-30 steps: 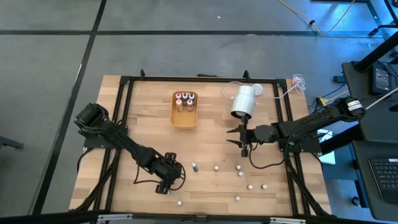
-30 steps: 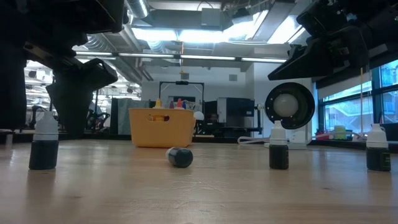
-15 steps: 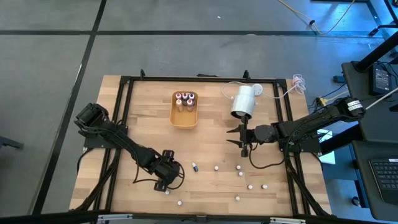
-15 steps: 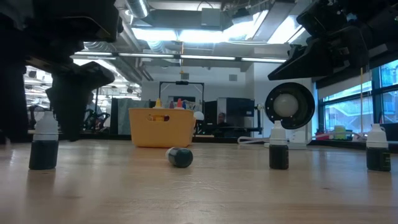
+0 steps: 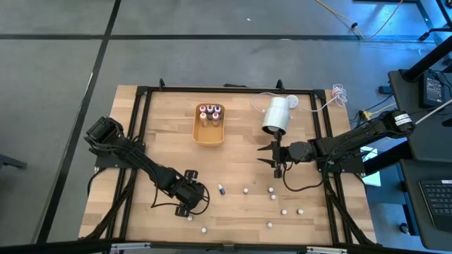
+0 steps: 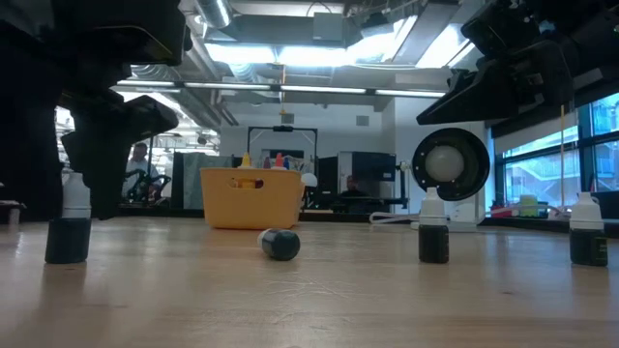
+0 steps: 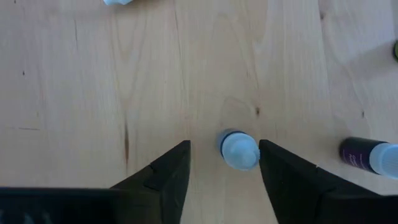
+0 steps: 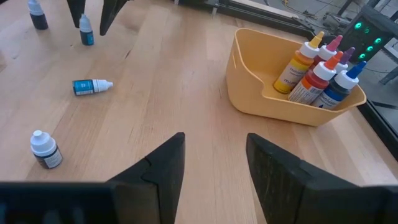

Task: Pick & Place food coloring
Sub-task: Put the left small blue food coloring bottle into the yellow bin

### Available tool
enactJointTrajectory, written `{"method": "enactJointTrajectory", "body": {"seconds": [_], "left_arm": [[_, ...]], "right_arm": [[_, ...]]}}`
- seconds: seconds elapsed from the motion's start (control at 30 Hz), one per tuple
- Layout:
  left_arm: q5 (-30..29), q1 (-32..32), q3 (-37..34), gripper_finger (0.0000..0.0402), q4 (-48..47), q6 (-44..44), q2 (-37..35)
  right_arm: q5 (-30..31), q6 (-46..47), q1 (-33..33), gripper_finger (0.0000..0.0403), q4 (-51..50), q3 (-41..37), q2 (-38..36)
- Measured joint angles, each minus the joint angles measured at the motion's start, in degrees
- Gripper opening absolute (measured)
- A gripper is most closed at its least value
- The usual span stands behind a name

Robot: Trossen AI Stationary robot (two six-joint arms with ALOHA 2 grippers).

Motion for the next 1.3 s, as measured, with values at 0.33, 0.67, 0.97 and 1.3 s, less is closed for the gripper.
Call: {"method": "enactJointTrajectory", "body": {"seconds": [0.33,0.67,0.97,1.3], "left_arm": [[0.2,0.0,0.0,0.0087,0.0,0.0,0.0],[0.73,2.2,0.0,0.0049,-0.9,-3.13,-3.51],[-10.05,11.98,0.0,0.0055,-5.52,-9.0,-14.23],[-9.75,33.57,0.0,0.0057,-4.93,2.17,-17.79]], "right_arm": [[0.0,0.02,0.02,0.0173,-0.02,0.0,0.0],[0.0,0.02,0.02,0.0173,0.04,0.0,0.0],[0.0,0.04,0.0,0.0173,0.21,0.0,-0.02],[0.17,-0.15,-0.06,0.0173,0.92,0.0,-0.02]]}}
